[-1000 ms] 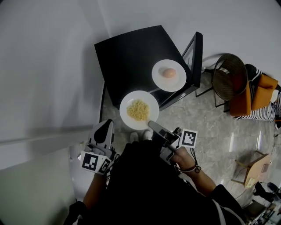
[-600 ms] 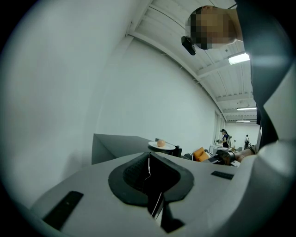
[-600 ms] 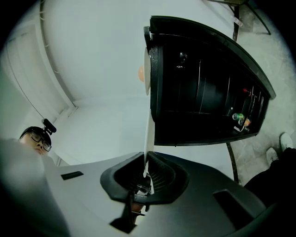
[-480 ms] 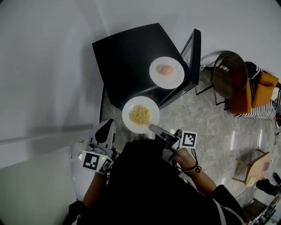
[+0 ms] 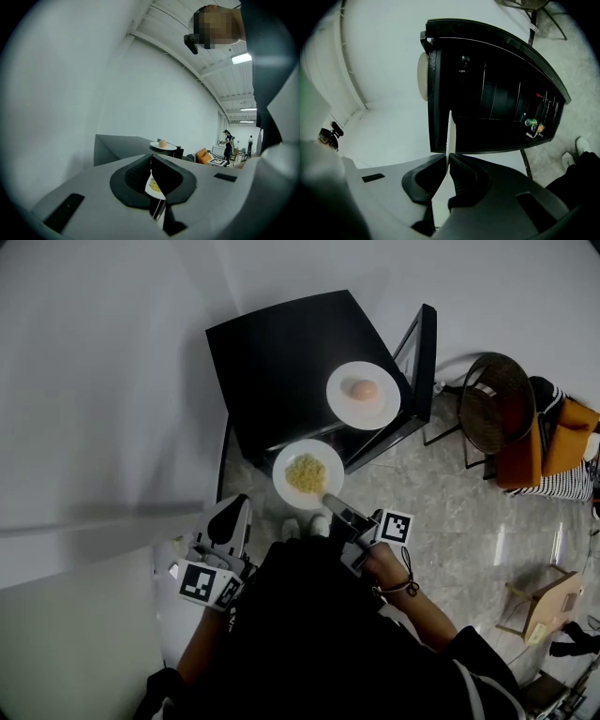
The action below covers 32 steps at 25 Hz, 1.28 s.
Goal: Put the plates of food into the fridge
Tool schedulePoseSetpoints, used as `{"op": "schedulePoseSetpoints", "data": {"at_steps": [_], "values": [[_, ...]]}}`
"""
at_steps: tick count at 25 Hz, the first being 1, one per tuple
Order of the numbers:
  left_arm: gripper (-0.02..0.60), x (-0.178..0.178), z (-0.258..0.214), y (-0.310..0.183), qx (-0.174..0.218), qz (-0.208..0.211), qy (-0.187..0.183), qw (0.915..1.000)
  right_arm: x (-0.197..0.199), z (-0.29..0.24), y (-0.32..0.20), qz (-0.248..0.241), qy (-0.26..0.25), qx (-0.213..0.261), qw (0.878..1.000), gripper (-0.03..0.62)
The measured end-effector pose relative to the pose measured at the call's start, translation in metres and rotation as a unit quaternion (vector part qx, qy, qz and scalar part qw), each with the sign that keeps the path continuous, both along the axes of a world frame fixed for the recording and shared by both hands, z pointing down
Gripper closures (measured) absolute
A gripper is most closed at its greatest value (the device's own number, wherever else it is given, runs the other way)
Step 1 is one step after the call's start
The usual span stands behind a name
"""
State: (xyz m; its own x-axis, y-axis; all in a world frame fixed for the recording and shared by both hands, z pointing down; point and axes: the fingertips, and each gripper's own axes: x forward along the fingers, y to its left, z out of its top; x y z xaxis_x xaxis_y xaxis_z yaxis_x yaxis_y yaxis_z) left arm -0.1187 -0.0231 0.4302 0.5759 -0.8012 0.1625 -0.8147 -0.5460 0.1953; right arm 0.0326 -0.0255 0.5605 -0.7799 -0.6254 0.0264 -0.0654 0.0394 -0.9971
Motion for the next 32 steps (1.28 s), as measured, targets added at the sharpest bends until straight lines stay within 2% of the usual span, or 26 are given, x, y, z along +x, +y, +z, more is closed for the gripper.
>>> {"op": "schedulePoseSetpoints", "data": {"at_steps": [7,11,32], "values": [[0.554,0.0,-0.001,0.001,-0.001,-0.002,-0.002,1.0,-0.004,0.027,-0.019,0.0,0.019,-0.003,1.0,0.553],[0.554,-0.001,0.001,0.002,-0.004,-0.004,-0.004,1.0,-0.006,0.038,-0.031,0.009,0.014,-0.017,1.0,0.553],[0.554,-0.017,0.014,-0.007,-0.015,-0.018,-0.016,0.9996,-0.023,0.073,-0.109,0.034,0.034,-0.029,0.998,0.554]]}}
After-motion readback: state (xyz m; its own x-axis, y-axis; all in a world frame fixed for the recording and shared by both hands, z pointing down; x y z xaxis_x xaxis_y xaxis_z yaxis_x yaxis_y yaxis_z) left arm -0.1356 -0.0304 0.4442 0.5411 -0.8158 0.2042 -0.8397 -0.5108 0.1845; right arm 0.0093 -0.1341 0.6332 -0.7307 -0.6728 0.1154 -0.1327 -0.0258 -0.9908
